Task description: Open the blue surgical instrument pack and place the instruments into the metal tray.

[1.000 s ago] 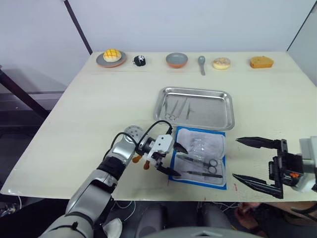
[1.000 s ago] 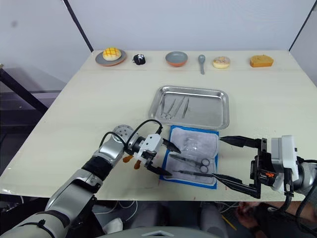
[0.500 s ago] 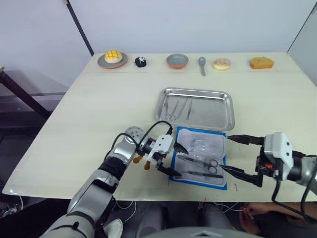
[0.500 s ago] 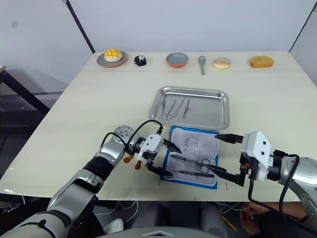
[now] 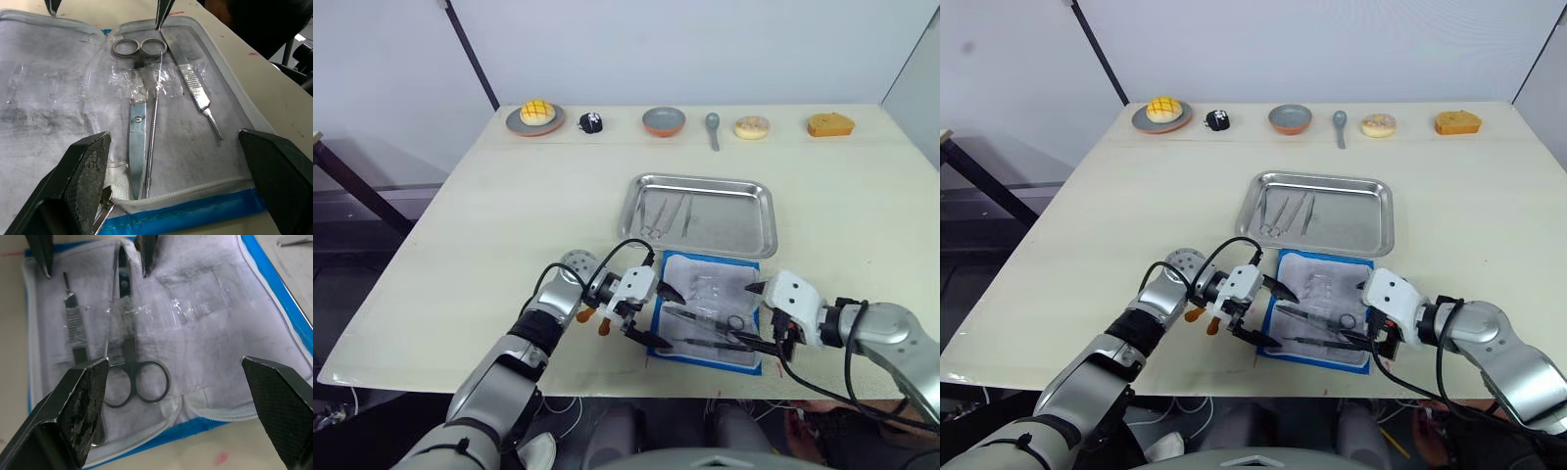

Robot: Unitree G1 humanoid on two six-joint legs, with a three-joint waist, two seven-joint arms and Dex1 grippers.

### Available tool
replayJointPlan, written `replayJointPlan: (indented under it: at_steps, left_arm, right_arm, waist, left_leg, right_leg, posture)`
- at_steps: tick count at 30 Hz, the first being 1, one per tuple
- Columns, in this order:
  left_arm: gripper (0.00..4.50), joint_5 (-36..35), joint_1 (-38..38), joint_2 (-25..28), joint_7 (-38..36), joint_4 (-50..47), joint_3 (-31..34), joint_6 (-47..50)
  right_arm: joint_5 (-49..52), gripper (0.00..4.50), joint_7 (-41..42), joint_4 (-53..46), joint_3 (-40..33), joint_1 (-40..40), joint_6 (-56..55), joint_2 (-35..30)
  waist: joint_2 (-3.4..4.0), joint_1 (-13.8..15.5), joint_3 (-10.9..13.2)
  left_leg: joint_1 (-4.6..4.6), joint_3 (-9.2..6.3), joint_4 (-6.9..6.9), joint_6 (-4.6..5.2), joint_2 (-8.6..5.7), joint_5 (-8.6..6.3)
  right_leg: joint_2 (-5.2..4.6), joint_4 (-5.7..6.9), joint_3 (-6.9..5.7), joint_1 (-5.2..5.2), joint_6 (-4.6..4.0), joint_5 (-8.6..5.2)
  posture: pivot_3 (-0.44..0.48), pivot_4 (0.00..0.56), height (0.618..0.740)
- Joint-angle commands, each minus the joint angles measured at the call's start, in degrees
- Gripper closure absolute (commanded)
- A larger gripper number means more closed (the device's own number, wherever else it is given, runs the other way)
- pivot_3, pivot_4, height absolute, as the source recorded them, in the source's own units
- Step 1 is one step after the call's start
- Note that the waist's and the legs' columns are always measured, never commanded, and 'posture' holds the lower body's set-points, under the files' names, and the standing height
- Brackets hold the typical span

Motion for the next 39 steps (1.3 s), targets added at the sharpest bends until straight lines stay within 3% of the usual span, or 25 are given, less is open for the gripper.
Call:
replayJointPlan:
  at_steps: [1, 16, 19, 20, 23, 24, 28, 39]
  left_arm:
    - [0.10, 4.8, 4.2, -0.1, -0.5, 5.8, -3.5, 1.6]
    - [0.10, 4.8, 6.4, -1.6, 1.3, 4.1, -3.2, 3.3]
    - [0.00, 4.9, 6.8, -1.9, 1.5, 3.6, -3.2, 3.7]
    - [0.00, 4.9, 6.9, -1.9, 1.5, 3.5, -3.2, 3.8]
    - [0.00, 5.1, 7.0, -2.2, 1.7, 3.3, -3.1, 3.9]
    - [0.00, 5.2, 7.0, -2.2, 1.8, 3.3, -3.0, 4.0]
    - [0.00, 5.3, 7.0, -2.5, 1.7, 3.3, -2.9, 4.1]
    - [0.00, 5.6, 6.9, -3.3, 2.0, 3.5, -2.8, 4.4]
  right_arm:
    - [-1.5, 0.00, -0.7, -0.5, 1.8, -2.6, 1.8, 1.0]
    - [-7.1, 0.00, 0.5, 4.3, 7.7, -5.0, 1.6, 3.1]
    - [-7.0, 0.77, 1.2, 4.1, 8.1, -5.0, 2.8, 3.2]
    - [-6.8, 1.33, 1.6, 4.0, 8.2, -4.9, 3.2, 3.1]
    - [-6.6, 2.35, 2.3, 3.6, 8.2, -4.7, 4.4, 2.6]
    - [-6.6, 3.10, 2.7, 3.5, 8.2, -4.6, 4.6, 2.4]
    - [-6.6, 4.42, 3.5, 3.2, 8.0, -4.5, 4.8, 1.9]
    - [-6.6, 4.47, 6.8, -0.3, 10.0, -8.2, 5.8, 0.3]
  waist:
    - [0.00, 0.0, 0.0]
    - [0.09, 0.0, -0.1]
    - [0.10, 0.0, -0.1]
    - [0.10, 0.0, -0.1]
    - [0.10, 0.0, -0.1]
    - [0.10, 0.0, -0.1]
    - [0.09, 0.1, -0.1]
    - [0.10, 0.2, -0.1]
  left_leg:
    - [0.00, 0.00, 0.00, 0.00, 0.00, 0.00]
    - [-0.02, -0.01, -0.03, 0.04, 0.00, -0.03]
    - [-0.01, -0.02, -0.05, 0.05, 0.00, -0.03]
    - [-0.01, -0.02, -0.05, 0.05, 0.00, -0.03]
    - [-0.01, -0.02, -0.05, 0.05, 0.00, -0.03]
    - [-0.02, -0.02, -0.06, 0.05, 0.00, -0.04]
    - [-0.03, -0.03, -0.06, 0.05, 0.00, -0.04]
    - [-0.11, -0.09, -0.09, 0.08, -0.03, -0.06]
  right_leg:
    - [0.00, 0.00, 0.00, 0.00, 0.00, 0.00]
    - [-0.02, -0.08, -0.03, 0.00, 0.01, -0.01]
    - [-0.02, -0.09, -0.03, 0.01, 0.01, -0.01]
    - [-0.02, -0.10, -0.03, 0.01, 0.00, -0.01]
    - [-0.02, -0.12, -0.03, 0.01, 0.00, -0.01]
    - [-0.03, -0.13, -0.03, 0.01, 0.00, -0.01]
    - [-0.05, -0.18, -0.05, 0.01, 0.00, -0.01]
    - [-0.14, -0.41, -0.17, 0.00, 0.00, -0.01]
  posture:
    - [0.000, 0.150, 0.732]
    - [0.000, 0.150, 0.732]
    - [0.000, 0.150, 0.732]
    - [0.000, 0.150, 0.732]
    - [0.000, 0.150, 0.732]
    - [0.000, 0.150, 0.732]
    - [0.000, 0.150, 0.732]
    - [0.000, 0.150, 0.732]
